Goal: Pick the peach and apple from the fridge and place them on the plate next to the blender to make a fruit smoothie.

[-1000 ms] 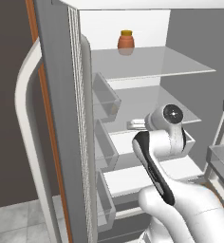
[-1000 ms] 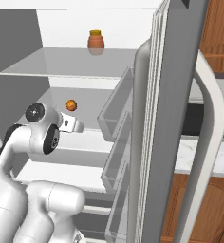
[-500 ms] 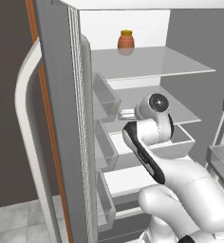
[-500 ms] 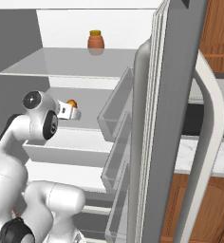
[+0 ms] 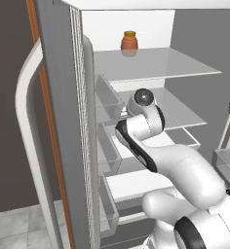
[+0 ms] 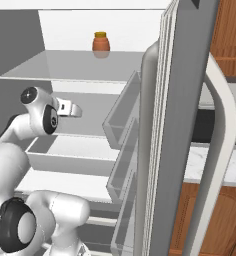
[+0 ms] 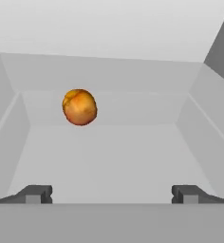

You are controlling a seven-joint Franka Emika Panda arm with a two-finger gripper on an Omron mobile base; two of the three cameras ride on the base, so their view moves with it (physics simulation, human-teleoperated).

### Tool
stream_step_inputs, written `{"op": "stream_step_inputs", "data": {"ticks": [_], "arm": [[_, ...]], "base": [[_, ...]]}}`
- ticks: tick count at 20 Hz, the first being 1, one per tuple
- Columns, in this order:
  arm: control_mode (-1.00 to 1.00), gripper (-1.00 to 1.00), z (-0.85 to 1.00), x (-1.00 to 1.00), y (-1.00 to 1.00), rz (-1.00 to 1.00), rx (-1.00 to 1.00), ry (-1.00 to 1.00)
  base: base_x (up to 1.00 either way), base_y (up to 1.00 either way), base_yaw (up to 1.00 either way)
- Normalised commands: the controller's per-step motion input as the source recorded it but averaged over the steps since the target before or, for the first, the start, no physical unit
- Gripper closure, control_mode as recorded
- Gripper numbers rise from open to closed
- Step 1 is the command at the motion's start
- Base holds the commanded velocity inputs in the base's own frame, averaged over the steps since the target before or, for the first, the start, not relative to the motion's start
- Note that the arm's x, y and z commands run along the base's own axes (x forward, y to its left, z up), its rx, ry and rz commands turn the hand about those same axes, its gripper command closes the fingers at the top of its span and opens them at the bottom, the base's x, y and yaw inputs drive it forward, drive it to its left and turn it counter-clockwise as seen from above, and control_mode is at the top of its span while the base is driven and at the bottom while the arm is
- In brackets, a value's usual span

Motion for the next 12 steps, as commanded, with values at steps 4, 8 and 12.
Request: {"op": "stream_step_inputs", "data": {"ticks": [4,8,12], "arm": [[-1.00,-1.00,-0.06,0.23,0.00,0.03,-0.01,0.02],[-1.00,-1.00,-0.19,0.32,0.04,0.04,-0.01,0.01],[-1.00,-1.00,-0.17,0.35,0.08,0.03,0.00,0.00]], "base": [[0.00,0.00,0.00],[0.00,0.00,0.00],[0.00,0.00,0.00]]}}
